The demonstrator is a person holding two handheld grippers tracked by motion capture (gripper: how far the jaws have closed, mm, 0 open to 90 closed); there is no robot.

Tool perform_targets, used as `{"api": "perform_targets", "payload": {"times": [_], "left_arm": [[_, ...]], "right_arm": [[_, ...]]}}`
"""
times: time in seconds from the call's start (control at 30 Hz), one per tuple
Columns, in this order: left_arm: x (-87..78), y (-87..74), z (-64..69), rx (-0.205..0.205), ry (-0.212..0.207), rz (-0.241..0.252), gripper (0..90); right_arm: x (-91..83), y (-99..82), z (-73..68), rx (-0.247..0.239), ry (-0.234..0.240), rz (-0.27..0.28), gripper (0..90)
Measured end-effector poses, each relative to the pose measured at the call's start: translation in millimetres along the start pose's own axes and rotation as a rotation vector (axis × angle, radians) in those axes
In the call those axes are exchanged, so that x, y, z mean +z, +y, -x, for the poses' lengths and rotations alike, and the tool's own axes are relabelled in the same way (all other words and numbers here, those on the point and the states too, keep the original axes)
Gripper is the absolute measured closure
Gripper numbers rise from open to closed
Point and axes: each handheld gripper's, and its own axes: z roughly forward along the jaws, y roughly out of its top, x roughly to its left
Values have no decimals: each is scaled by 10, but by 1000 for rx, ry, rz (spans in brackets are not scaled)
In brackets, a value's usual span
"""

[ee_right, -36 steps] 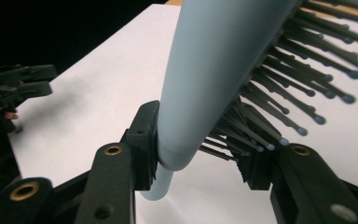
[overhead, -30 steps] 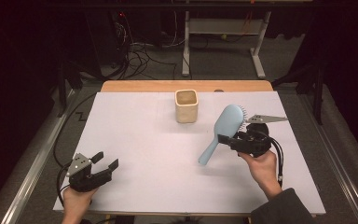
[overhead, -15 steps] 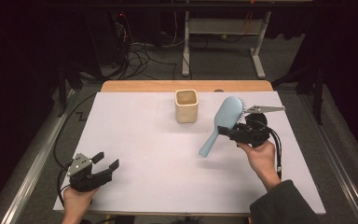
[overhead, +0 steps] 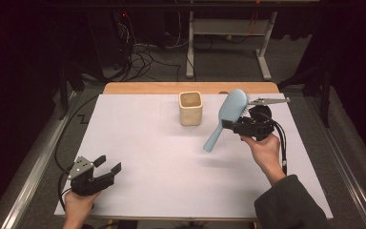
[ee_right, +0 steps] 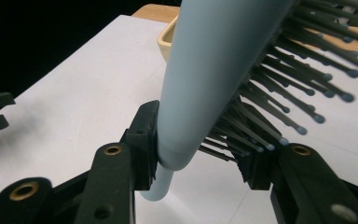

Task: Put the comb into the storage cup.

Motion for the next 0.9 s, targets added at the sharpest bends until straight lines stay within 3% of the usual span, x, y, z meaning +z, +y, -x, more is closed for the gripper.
{"api": "perform_targets", "payload": {"times": [0.4, 0.9], "left_arm": [[-5, 1, 3, 6, 2, 1, 308], [-6, 1, 3, 9, 7, -1, 309]], "right_arm": [[33, 247, -44, -41, -38, -7, 563], [45, 516, -53, -50, -70, 9, 563]]}}
